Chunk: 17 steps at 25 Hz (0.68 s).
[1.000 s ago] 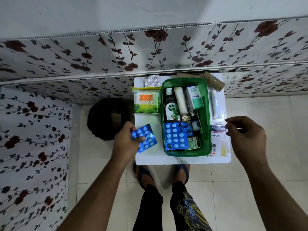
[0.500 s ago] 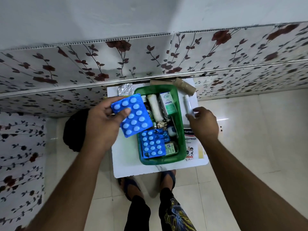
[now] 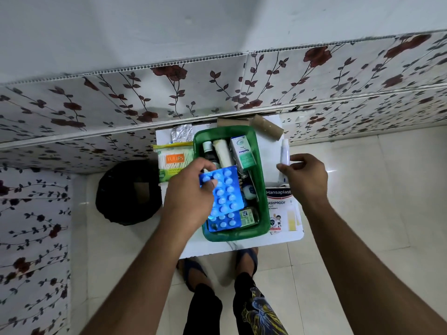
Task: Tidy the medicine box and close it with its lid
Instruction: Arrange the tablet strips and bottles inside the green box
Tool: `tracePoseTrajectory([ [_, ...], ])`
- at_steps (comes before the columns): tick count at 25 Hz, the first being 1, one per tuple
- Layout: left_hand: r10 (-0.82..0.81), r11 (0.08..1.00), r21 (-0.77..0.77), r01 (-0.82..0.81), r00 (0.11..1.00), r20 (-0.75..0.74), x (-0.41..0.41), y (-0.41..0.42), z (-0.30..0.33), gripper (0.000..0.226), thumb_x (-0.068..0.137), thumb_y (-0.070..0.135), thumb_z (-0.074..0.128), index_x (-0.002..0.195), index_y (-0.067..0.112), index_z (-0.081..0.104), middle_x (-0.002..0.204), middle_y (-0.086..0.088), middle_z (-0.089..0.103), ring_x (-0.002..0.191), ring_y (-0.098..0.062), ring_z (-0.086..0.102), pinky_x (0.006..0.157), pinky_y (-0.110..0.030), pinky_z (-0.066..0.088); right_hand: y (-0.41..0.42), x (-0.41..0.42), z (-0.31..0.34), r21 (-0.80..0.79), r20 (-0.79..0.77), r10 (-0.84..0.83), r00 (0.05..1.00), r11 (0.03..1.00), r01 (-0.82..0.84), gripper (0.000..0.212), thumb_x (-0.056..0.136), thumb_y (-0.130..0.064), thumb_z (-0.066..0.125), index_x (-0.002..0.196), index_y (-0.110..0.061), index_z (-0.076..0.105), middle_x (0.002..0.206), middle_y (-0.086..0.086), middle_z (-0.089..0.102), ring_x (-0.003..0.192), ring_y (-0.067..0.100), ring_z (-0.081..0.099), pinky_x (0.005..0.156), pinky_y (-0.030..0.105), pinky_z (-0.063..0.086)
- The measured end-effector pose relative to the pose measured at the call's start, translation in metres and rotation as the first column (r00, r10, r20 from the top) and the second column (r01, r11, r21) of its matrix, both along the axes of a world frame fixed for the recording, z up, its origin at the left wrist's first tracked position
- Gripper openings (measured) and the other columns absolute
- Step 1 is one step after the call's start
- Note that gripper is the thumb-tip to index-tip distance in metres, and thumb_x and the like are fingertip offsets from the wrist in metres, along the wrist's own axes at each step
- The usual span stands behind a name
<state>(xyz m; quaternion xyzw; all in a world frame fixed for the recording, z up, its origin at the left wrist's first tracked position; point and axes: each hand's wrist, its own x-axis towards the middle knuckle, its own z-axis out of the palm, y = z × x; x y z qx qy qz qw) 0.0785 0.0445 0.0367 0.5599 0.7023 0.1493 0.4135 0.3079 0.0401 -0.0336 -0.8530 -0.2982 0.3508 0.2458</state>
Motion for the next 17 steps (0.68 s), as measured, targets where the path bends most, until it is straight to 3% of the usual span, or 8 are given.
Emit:
tracePoseTrajectory([
  [2,-0.064,0.998,0.013,0.066,0.993,-0.097,0.008,-0.003,-0.007,0.017,0.089,0.012,0.062,0.097,0.027,0.058,0.081,0.003,0.060,0.069,-0.017,0.058,0.058,-0.032,0.048,-0.008,0.001,0.012,0.056,-0.038,-0.023,0.999,0.998,0.025,0.033,0.078,-0.027,0.078,0.109,-0.021,0.068,0.086,0.003,0.071,0.074,0.019,0.067,0.066,0.028,0.047],
  [5,-0.285,0.958,-0.042,0.284,0.919,-0.272,0.020,-0.007,-0.019,0.020,0.087,0.007,0.061,0.101,0.018,0.054,0.095,-0.006,0.059,0.082,-0.027,0.059,0.063,-0.033,0.037,-0.017,0.000,0.017,0.057,-0.079,-0.029,0.996,0.998,0.033,0.026,0.080,-0.025,0.076,0.105,-0.022,0.068,0.087,0.005,0.072,0.069,0.020,0.069,0.069,0.033,0.054],
  [8,-0.420,0.881,-0.049,0.471,0.728,-0.542,0.030,-0.010,-0.018,0.021,0.082,0.001,0.062,0.099,0.011,0.060,0.110,-0.012,0.054,0.092,-0.030,0.060,0.065,-0.035,0.038,-0.018,-0.004,0.018,0.012,-0.078,0.003,0.997,1.000,-0.002,0.025,0.079,-0.027,0.077,0.100,-0.020,0.067,0.084,0.001,0.071,0.072,0.024,0.070,0.074,0.044,0.059],
  [10,-0.450,0.818,-0.040,0.574,0.595,-0.666,0.032,-0.014,-0.016,0.022,0.076,0.001,0.061,0.094,0.013,0.066,0.110,-0.009,0.055,0.100,-0.030,0.052,0.074,-0.038,0.038,-0.017,-0.007,0.029,-0.012,-0.074,0.031,0.997,0.999,-0.032,0.029,0.077,-0.029,0.079,0.102,-0.018,0.066,0.082,-0.002,0.070,0.073,0.022,0.069,0.071,0.038,0.057],
  [11,-0.452,0.800,-0.026,0.600,0.573,-0.684,0.030,-0.013,-0.016,0.022,0.075,0.002,0.062,0.093,0.013,0.067,0.107,-0.008,0.057,0.101,-0.030,0.050,0.077,-0.038,0.036,-0.019,-0.009,0.038,-0.026,-0.075,0.048,0.996,0.998,-0.050,0.030,0.076,-0.030,0.080,0.100,-0.019,0.066,0.080,-0.003,0.070,0.073,0.019,0.069,0.067,0.032,0.054],
  [12,-0.437,0.801,0.004,0.599,0.588,-0.681,0.026,-0.011,-0.017,0.020,0.075,0.006,0.063,0.093,0.014,0.069,0.104,-0.006,0.059,0.100,-0.029,0.050,0.079,-0.039,0.035,-0.022,-0.014,0.049,-0.040,-0.076,0.073,0.994,0.996,-0.077,0.029,0.075,-0.032,0.081,0.098,-0.021,0.066,0.078,-0.005,0.071,0.072,0.015,0.068,0.064,0.029,0.051],
  [14,-0.317,0.860,0.141,0.491,0.729,-0.607,0.012,-0.004,-0.021,0.021,0.080,0.014,0.065,0.100,0.015,0.071,0.099,-0.006,0.064,0.098,-0.030,0.053,0.081,-0.041,0.038,-0.033,-0.033,0.071,-0.068,-0.044,0.189,0.981,0.979,-0.192,0.028,0.073,-0.036,0.082,0.095,-0.027,0.065,0.073,-0.008,0.072,0.069,0.009,0.068,0.061,0.028,0.050],
  [17,-0.081,0.915,0.347,0.204,0.938,-0.338,-0.016,0.000,-0.023,0.023,0.082,0.016,0.059,0.102,0.015,0.071,0.098,-0.008,0.065,0.094,-0.032,0.057,0.082,-0.043,0.046,-0.052,-0.070,0.085,-0.186,0.102,0.512,0.853,0.852,-0.489,0.039,0.078,-0.037,0.074,0.113,-0.028,0.058,0.081,-0.004,0.074,0.081,0.020,0.069,0.065,0.031,0.049],
])
